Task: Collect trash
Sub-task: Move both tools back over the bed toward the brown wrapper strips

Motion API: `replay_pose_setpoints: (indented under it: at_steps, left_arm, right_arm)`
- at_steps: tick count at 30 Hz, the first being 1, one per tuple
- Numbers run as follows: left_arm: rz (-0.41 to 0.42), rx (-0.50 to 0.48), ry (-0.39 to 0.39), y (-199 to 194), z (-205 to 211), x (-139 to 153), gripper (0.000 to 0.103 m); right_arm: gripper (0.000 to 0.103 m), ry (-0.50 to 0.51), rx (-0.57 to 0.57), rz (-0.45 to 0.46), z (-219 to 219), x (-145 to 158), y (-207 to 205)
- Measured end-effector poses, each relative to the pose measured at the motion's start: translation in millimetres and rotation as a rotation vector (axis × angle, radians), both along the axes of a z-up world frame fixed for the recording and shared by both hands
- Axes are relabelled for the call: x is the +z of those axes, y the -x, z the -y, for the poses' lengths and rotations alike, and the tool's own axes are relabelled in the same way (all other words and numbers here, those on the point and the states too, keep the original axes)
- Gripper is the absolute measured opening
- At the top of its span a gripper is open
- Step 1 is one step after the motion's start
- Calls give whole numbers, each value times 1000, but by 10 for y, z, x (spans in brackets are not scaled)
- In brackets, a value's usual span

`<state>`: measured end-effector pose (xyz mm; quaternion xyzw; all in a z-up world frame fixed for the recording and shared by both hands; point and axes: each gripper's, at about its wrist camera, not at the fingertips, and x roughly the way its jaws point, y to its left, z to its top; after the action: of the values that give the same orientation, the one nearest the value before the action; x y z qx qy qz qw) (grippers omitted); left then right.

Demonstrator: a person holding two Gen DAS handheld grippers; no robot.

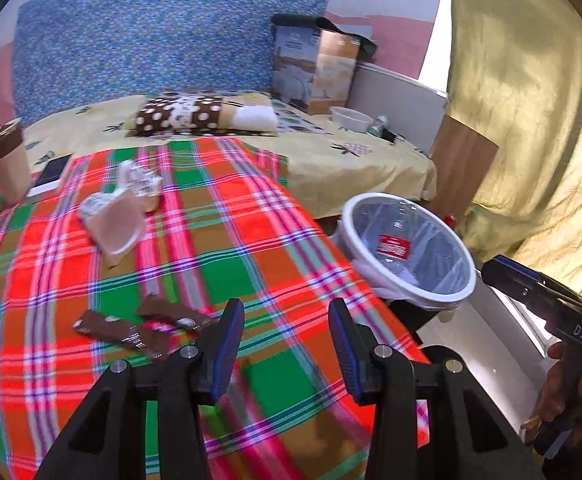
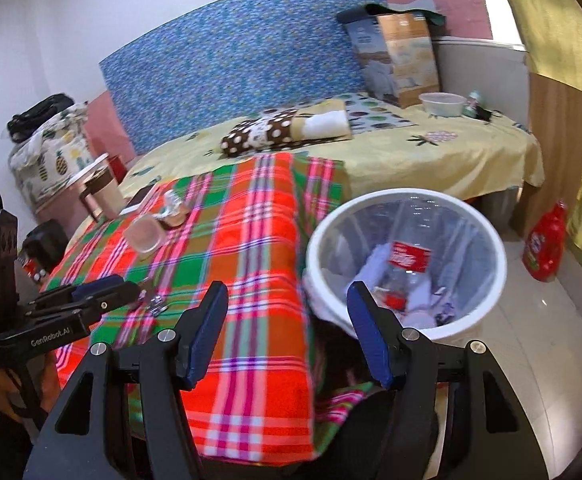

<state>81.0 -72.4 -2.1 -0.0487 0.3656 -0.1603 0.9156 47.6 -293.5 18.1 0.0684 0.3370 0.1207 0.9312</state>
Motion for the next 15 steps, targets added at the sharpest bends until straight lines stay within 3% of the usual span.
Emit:
replay_pose_setpoints:
  at_steps: [15]
  left_arm:
    - [-18, 154, -36, 79, -524, -127, 44]
  right_arm:
    - [56, 10, 156, -23, -437, -57, -69]
